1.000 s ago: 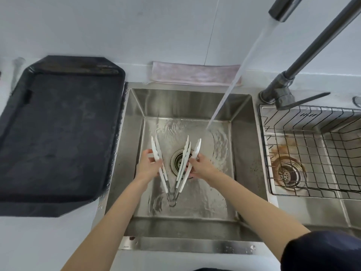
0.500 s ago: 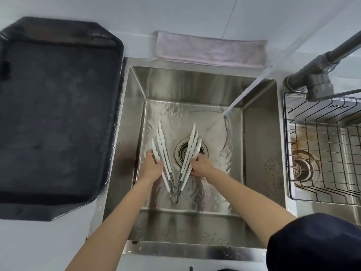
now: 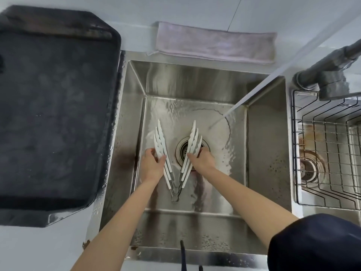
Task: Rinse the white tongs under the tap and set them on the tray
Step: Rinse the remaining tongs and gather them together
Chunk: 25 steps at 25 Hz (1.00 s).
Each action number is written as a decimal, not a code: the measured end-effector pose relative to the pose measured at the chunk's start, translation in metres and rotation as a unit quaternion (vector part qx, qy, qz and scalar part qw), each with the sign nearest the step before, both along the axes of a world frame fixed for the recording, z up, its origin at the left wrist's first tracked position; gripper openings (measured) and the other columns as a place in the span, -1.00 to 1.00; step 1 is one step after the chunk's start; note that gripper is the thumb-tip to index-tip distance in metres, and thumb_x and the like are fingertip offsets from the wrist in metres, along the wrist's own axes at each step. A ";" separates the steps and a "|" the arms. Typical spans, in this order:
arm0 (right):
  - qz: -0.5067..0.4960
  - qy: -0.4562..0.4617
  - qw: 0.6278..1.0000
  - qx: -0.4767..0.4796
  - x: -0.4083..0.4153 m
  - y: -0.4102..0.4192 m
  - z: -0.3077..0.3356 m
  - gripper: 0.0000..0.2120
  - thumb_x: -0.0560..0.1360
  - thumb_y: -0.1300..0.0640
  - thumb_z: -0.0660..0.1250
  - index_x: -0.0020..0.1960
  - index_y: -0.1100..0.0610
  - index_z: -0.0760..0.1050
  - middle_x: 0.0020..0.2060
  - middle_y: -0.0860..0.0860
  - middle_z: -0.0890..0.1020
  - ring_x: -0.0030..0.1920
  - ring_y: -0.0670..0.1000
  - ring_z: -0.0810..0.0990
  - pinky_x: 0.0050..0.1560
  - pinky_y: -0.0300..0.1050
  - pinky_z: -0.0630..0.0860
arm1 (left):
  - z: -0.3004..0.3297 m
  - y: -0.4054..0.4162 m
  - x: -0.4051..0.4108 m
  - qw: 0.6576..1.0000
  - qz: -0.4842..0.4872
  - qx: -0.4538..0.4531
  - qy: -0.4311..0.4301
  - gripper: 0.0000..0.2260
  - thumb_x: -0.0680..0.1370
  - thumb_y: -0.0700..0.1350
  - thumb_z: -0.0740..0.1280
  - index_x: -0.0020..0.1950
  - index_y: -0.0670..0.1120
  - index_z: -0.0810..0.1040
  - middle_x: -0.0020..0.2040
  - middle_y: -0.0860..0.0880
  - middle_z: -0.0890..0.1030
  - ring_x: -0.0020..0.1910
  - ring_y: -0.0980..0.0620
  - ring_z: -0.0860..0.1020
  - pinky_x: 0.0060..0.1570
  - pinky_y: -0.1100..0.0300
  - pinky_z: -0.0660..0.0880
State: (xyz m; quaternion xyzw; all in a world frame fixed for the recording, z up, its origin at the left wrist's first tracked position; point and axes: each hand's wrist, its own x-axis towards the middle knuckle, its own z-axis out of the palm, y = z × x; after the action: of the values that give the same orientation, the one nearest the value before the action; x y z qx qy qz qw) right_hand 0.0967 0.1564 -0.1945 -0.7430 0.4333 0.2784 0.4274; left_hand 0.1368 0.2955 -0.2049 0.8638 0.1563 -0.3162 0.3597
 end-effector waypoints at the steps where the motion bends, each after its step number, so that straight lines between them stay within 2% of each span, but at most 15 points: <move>1: 0.008 0.002 1.000 -0.003 0.002 0.001 0.001 -0.53 0.55 0.03 0.22 0.31 0.34 0.25 0.20 0.24 0.51 0.20 0.24 0.50 0.07 -0.02 0.45 | -0.002 0.001 -0.001 1.000 0.022 -0.013 0.007 -0.65 0.49 -0.07 0.35 0.20 -0.18 0.40 0.03 -0.12 0.57 0.01 -0.12 0.56 0.04 -0.07 0.55; 2: 0.017 0.004 1.000 -0.004 0.003 0.002 0.001 -0.48 0.55 0.02 0.22 0.33 0.34 0.21 0.24 0.25 0.48 0.23 0.24 0.48 0.11 0.01 0.44 | -0.001 0.002 -0.001 0.998 0.046 -0.026 0.021 -0.66 0.49 -0.07 0.35 0.19 -0.19 0.40 -0.04 -0.09 0.55 0.01 -0.13 0.57 -0.01 -0.09 0.57; 5: 0.039 0.019 0.999 -0.017 0.007 0.004 -0.002 -0.42 0.53 -0.02 0.23 0.37 0.30 0.15 0.29 0.24 0.45 0.28 0.25 0.45 0.17 0.06 0.43 | -0.002 0.006 -0.001 0.992 0.107 -0.051 0.049 -0.66 0.50 -0.07 0.34 0.18 -0.20 0.40 -0.22 0.03 0.44 -0.03 -0.09 0.54 -0.23 0.09 0.61; 8: 0.041 0.019 0.999 -0.014 0.010 0.006 -0.005 -0.43 0.52 0.01 0.25 0.36 0.30 0.13 0.24 0.24 0.49 0.22 0.23 0.50 0.09 0.04 0.47 | -0.002 0.005 0.000 0.998 0.035 -0.026 0.037 -0.68 0.47 -0.01 0.37 0.10 -0.17 0.40 -0.22 0.03 0.47 -0.01 -0.14 0.57 -0.01 -0.10 0.57; 11: 0.009 0.013 1.000 -0.002 0.012 0.008 -0.006 -0.43 0.52 0.10 0.28 0.38 0.32 0.11 0.22 0.25 0.51 0.20 0.23 0.53 0.07 0.00 0.48 | 0.000 -0.002 0.002 0.998 -0.055 0.041 0.011 -0.56 0.44 0.04 0.39 0.18 -0.17 0.37 0.03 -0.12 0.55 0.06 -0.17 0.55 0.06 -0.06 0.51; 14: -0.048 0.012 0.998 0.028 0.012 0.005 -0.005 -0.43 0.49 0.16 0.31 0.37 0.31 0.14 0.24 0.24 0.50 0.21 0.22 0.52 0.12 0.00 0.49 | 0.006 -0.013 0.003 0.989 -0.107 0.103 0.020 -0.47 0.49 -0.03 0.33 0.34 -0.23 0.25 0.31 -0.20 0.41 0.23 -0.22 0.46 0.13 -0.01 0.41; 17: -0.077 0.004 0.996 0.053 0.012 0.008 -0.001 -0.44 0.47 0.17 0.32 0.36 0.30 0.17 0.21 0.24 0.51 0.20 0.22 0.53 0.11 -0.01 0.50 | 0.011 -0.021 0.004 0.988 -0.100 0.114 0.020 -0.52 0.50 -0.08 0.30 0.33 -0.26 0.24 0.30 -0.21 0.40 0.21 -0.22 0.46 0.00 0.05 0.37; 20: -0.116 -0.035 0.990 0.078 0.016 0.004 0.005 -0.50 0.45 0.17 0.32 0.32 0.26 0.26 0.05 0.17 0.51 0.11 0.18 0.55 0.06 -0.02 0.50 | 0.016 -0.021 0.008 0.998 -0.040 0.031 0.046 -0.47 0.47 -0.10 0.33 0.34 -0.26 0.22 0.21 -0.18 0.45 0.08 -0.13 0.46 -0.05 0.14 0.35; 23: -0.162 -0.082 0.977 0.110 0.020 -0.009 0.017 -0.58 0.44 0.18 0.30 0.27 0.21 0.33 -0.01 0.12 0.54 0.05 0.13 0.55 0.12 -0.03 0.51 | 0.029 -0.024 0.012 0.991 0.022 -0.109 0.073 -0.34 0.36 -0.06 0.37 0.39 -0.20 0.22 0.26 -0.11 0.46 0.20 -0.11 0.47 0.22 0.06 0.42; 25: -0.205 -0.110 0.963 0.133 0.022 -0.023 0.030 -0.69 0.44 0.18 0.29 0.16 0.21 0.40 -0.09 0.12 0.59 -0.01 0.11 0.58 0.16 0.03 0.52 | 0.044 -0.032 0.018 0.982 0.030 -0.179 0.060 -0.48 0.42 -0.16 0.35 0.35 -0.15 0.28 0.17 -0.07 0.51 0.14 -0.06 0.50 0.18 0.09 0.42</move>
State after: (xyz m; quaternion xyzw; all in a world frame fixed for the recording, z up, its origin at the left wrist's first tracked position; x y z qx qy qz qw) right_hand 0.1182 0.1331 -0.1645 -0.6009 0.4857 0.1566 0.6152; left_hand 0.1550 0.2634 -0.1608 0.7601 0.1446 -0.3789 0.5077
